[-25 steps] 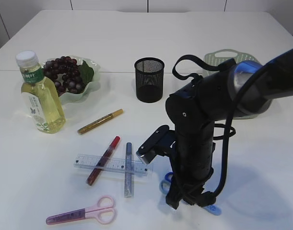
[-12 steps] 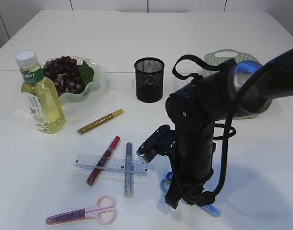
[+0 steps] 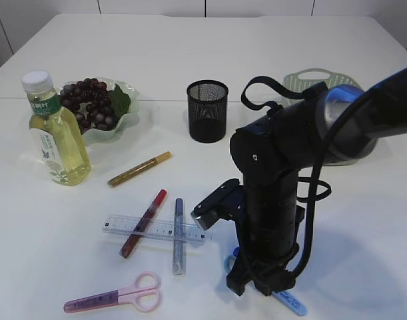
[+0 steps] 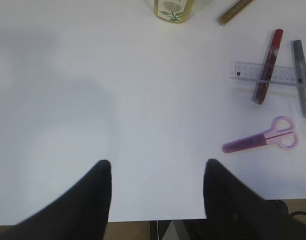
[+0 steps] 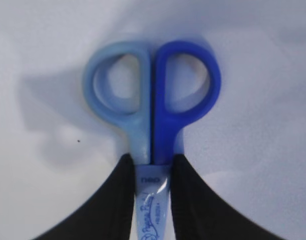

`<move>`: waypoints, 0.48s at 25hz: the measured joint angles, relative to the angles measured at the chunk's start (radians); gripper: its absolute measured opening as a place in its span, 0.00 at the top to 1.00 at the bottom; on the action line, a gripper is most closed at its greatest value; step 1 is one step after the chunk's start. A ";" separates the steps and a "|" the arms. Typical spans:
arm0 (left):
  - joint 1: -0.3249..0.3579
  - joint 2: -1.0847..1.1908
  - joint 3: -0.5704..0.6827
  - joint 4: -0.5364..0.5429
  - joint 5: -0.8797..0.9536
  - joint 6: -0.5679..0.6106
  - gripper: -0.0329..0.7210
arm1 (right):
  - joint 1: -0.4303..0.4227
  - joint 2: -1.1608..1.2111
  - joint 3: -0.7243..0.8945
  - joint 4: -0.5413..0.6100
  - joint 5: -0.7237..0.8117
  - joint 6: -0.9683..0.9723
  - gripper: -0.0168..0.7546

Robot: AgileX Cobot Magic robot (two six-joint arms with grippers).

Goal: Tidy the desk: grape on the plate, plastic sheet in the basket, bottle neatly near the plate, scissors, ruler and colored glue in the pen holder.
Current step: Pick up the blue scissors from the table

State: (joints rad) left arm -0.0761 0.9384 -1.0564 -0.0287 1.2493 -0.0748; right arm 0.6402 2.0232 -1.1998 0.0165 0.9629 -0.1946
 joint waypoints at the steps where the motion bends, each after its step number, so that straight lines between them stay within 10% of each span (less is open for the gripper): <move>1: 0.000 0.000 0.000 0.000 0.000 0.000 0.39 | 0.000 0.000 0.000 0.002 0.000 0.015 0.73; 12: 0.000 0.000 0.000 0.000 0.000 0.000 0.39 | 0.000 -0.004 0.002 0.029 -0.028 0.113 0.73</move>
State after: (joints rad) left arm -0.0761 0.9384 -1.0564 -0.0287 1.2493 -0.0748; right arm 0.6402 2.0188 -1.1980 0.0454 0.9354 -0.0821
